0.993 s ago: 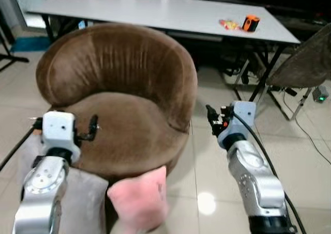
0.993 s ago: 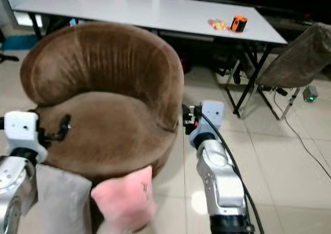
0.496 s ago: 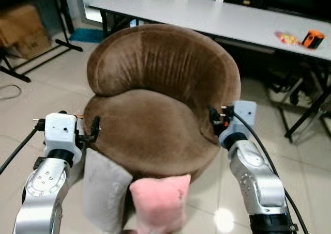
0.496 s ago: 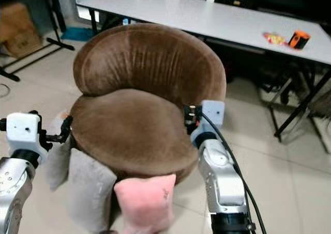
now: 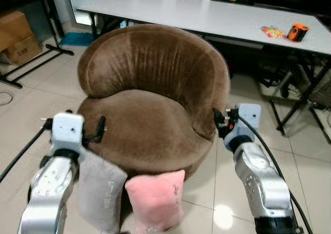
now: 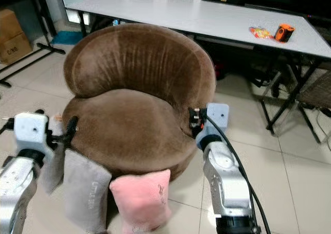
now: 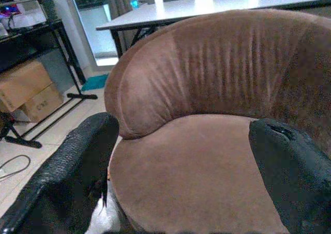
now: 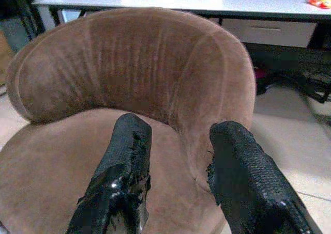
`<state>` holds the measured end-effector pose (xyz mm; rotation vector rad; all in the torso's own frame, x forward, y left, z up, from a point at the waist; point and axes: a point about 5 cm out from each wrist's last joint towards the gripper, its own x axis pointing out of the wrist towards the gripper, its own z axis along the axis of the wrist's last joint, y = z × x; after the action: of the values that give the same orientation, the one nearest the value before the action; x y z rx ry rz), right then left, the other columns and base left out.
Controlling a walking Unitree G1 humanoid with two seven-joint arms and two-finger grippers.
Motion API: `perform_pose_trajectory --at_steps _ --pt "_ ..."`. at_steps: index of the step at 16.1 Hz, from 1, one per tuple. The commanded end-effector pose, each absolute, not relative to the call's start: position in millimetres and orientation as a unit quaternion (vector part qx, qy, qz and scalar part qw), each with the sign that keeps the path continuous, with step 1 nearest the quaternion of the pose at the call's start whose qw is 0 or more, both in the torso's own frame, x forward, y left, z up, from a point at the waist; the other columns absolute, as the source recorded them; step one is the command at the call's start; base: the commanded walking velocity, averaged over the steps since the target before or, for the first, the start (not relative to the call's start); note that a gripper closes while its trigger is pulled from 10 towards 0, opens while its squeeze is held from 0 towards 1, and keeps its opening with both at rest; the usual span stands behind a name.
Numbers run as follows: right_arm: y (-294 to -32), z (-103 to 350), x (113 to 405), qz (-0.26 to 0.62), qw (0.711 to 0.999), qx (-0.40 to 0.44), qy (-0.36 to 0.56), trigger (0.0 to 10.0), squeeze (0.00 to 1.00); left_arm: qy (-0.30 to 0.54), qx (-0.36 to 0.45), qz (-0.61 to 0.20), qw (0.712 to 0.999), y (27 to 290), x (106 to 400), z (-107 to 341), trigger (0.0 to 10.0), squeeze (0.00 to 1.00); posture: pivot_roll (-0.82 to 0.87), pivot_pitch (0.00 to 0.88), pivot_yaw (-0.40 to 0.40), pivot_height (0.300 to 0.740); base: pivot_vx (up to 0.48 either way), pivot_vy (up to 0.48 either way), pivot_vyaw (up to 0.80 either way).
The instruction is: Move the pillow to the sofa from floor
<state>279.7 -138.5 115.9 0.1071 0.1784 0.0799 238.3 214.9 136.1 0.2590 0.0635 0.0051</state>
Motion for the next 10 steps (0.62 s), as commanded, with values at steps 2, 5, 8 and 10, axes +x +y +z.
perform_pose_trajectory --at_steps 2,5,8,10 --pt "-133.9 118.7 281.5 0.051 0.994 0.053 0.085 10.0 0.00 0.034 0.137 0.010 0.990 216.1 237.1 134.7 10.0 0.00 -0.01 0.000 -0.053 0.740 0.000 -0.369 0.80" --pt "-134.6 115.7 281.9 0.039 0.994 0.045 0.089 10.0 0.00 0.034 0.148 0.015 0.988 216.7 238.2 135.7 10.0 0.00 -0.01 0.000 -0.050 0.740 0.000 -0.466 0.44" --pt "-135.8 116.8 281.8 0.035 0.994 0.053 0.088 10.0 0.00 0.028 0.125 0.020 0.992 218.1 239.8 136.5 10.0 0.00 -0.02 0.000 -0.048 0.740 0.000 -0.126 0.00" --pt "-138.1 118.2 282.7 0.030 0.995 0.052 0.085 10.0 0.00 0.023 0.118 0.007 0.993 215.2 241.3 136.9 10.0 0.00 -0.02 0.000 -0.048 0.740 0.000 0.000 0.00"
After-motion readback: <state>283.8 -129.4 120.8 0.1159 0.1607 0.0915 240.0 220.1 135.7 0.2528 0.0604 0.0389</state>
